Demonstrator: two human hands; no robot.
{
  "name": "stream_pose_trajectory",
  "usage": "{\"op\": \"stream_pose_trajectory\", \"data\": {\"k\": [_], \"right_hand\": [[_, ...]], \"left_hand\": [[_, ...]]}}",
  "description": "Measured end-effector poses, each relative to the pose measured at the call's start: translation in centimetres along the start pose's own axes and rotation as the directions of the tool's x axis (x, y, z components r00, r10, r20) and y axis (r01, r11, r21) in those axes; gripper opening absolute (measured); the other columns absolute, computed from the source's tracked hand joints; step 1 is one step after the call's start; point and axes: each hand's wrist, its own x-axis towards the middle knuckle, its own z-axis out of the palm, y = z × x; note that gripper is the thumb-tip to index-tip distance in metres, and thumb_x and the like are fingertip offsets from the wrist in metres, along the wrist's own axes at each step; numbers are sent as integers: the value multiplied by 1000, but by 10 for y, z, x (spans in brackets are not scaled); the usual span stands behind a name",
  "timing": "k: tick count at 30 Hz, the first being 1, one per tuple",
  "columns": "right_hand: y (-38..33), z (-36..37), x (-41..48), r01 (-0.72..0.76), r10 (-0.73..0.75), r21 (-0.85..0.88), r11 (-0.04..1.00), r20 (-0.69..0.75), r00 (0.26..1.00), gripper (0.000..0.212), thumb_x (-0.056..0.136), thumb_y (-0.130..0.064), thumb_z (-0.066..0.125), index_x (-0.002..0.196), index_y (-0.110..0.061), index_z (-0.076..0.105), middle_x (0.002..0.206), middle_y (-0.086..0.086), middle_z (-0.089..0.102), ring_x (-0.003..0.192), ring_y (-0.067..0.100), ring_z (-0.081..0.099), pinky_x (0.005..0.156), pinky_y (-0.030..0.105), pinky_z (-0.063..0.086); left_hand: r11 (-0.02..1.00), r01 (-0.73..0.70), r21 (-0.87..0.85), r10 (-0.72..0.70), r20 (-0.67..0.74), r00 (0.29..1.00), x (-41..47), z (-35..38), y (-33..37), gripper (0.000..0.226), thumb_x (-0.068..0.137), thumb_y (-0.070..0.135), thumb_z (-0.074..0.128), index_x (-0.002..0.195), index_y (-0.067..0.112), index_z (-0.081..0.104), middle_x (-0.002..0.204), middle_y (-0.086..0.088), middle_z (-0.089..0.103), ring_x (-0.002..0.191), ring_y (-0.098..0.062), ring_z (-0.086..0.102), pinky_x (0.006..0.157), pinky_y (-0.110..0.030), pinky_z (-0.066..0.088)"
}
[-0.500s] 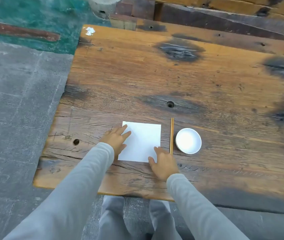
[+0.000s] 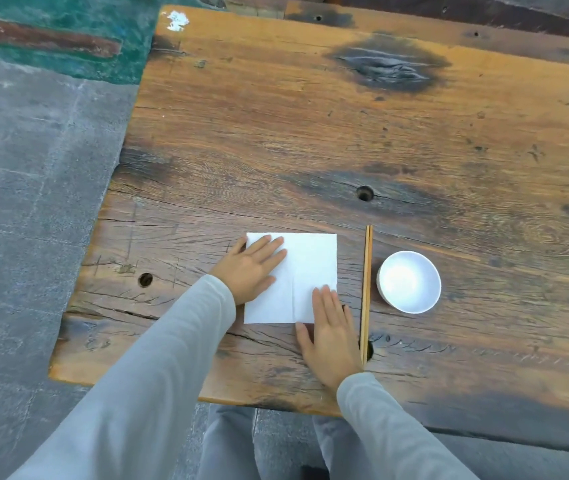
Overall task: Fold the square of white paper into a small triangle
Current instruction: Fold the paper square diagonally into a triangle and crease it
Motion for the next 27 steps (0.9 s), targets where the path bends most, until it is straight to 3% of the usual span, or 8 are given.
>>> {"op": "stream_pose_trajectory", "data": {"k": [9,14,17,20,24,27], "right_hand": [[12,-9,28,18,-19,-11,1000,-67,998,63,104,-41,35,159,-16,15,168,2,10,155,16,4,125,42,-4],[11,-18,40,11,-9,15,1000,-110,994,60,104,-39,39,157,-16,23,167,4,17,154,20,10,125,43,-2],[6,-23,44,43,-36,41,998,-163,986,55,100,-33,51,150,-12,40,160,10,34,149,29,28,123,49,16],[0,-23,45,47,-17,120,992,-244,970,45,94,-25,63,136,-8,57,138,12,57,125,36,51,106,52,39],[-2,-23,48,1,57,213,977,-265,963,37,93,-23,65,127,-12,62,123,8,62,116,31,54,99,44,41],[1,-33,63,-56,140,319,946,-248,958,38,92,-23,65,128,-11,61,123,10,61,116,31,55,101,41,41]], "left_hand": [[970,151,-190,-176,-123,977,-24,14,1,64,104,47,46,159,21,28,170,-2,13,156,-24,15,123,-53,10],[963,148,-226,-186,-159,970,-31,11,14,63,102,45,53,156,18,37,167,-9,23,154,-32,24,123,-57,12],[959,168,-226,-215,-203,955,-32,8,15,59,101,41,56,152,15,44,163,-14,32,149,-35,34,120,-58,20],[958,164,-234,-232,-305,924,-25,0,14,53,97,39,55,140,9,59,149,-19,53,132,-38,55,110,-58,39],[892,228,-389,-362,-316,877,-10,-14,14,49,94,32,68,137,11,60,141,-13,58,122,-36,58,100,-49,43],[750,295,-593,-512,-237,826,4,-25,8,42,91,34,72,128,15,65,128,-8,63,118,-33,55,100,-45,43]]}}
